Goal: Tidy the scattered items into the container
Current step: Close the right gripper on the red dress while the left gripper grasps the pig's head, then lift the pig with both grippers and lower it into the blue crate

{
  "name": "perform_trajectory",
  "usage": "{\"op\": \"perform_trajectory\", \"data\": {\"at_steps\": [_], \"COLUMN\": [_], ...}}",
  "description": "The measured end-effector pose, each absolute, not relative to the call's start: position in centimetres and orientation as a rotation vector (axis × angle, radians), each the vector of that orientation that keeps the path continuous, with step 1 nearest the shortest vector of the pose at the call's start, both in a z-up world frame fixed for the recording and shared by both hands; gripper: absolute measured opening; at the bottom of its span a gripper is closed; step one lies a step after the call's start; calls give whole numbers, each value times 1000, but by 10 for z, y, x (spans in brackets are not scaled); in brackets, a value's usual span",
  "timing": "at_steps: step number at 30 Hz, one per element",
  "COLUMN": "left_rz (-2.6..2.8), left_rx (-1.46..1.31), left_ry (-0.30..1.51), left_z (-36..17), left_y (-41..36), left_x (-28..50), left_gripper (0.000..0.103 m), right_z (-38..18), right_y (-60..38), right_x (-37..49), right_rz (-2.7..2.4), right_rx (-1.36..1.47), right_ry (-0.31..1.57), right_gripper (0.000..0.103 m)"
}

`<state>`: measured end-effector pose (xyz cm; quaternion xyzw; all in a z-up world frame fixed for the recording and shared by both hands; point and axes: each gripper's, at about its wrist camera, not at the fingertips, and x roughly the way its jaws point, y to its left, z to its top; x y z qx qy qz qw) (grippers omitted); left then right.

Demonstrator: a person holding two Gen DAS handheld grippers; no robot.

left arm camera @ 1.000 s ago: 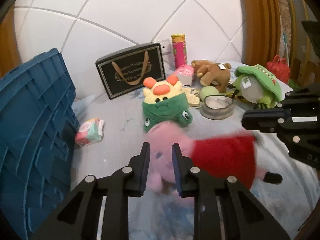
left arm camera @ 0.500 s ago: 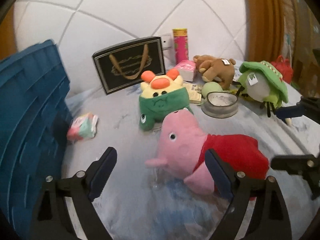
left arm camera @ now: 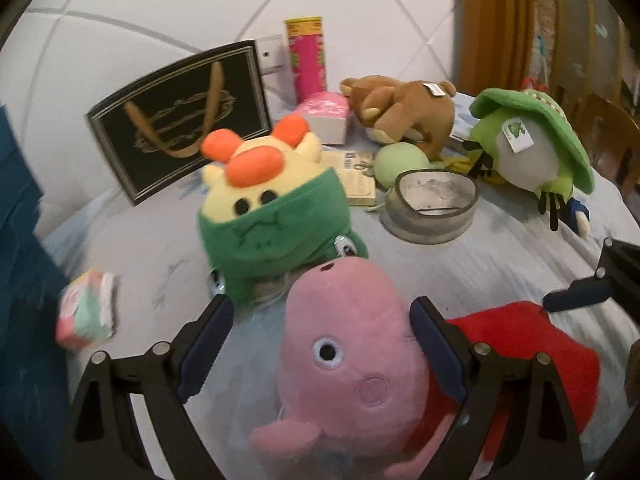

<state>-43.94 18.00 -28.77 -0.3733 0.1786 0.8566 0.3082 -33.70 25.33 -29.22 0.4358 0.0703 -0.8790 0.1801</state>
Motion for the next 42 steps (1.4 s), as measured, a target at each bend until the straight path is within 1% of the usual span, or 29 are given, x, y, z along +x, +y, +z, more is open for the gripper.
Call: {"op": "perform_trajectory", "data": {"at_steps": [2, 3, 4, 5, 7, 8, 9, 12, 18, 20, 24, 28, 34, 38, 42], "left_rz": [2237, 2216, 2200, 2185, 2175, 2179, 2184, 2195, 2245, 2269, 2337, 2439, 2604, 2726, 2834], "left_rx": [-994, -1009, -1012, -1014, -1017, -1016, -1011, -1002, -903, -855, -730, -590, -411, -300, -237], "left_ry": [483, 478, 463, 447, 428, 426, 432, 441, 459, 463, 487, 496, 507, 510, 493], "left_z": [-294, -297, -299, -300, -301, -300, -297, -290, -248, -226, -172, -107, -25, 19, 48], "left_y": [187, 190, 190, 191, 191, 191, 191, 186, 178, 175, 170, 160, 135, 107, 69], "left_x": [-443, -444, -444, -443, -441, -439, -436, -427, -398, -387, -359, -328, -282, -250, -227], "left_gripper": [91, 83, 73, 66, 61, 58, 55, 51, 50, 50, 50, 50, 51, 51, 51], "right_z": [-299, -303, -307, -310, -311, -310, -309, -307, -282, -264, -226, -172, -100, -57, -27], "right_y": [245, 242, 241, 241, 248, 248, 248, 238, 232, 229, 225, 223, 210, 193, 167], "right_x": [-341, -344, -345, -346, -346, -344, -343, -334, -307, -295, -271, -245, -211, -190, -177], "right_rz": [-2488, -2501, -2521, -2543, -2558, -2568, -2577, -2603, -2639, -2669, -2720, -2763, -2770, -2726, -2655], "right_rx": [1239, 1250, 1261, 1272, 1280, 1281, 1281, 1273, 1171, 1103, 965, 785, 518, 349, 227], "right_ry": [239, 270, 291, 312, 252, 253, 257, 334, 381, 420, 475, 503, 555, 601, 642], "right_gripper": [101, 98, 95, 82, 76, 71, 69, 65, 65, 65, 65, 65, 65, 65, 66]}}
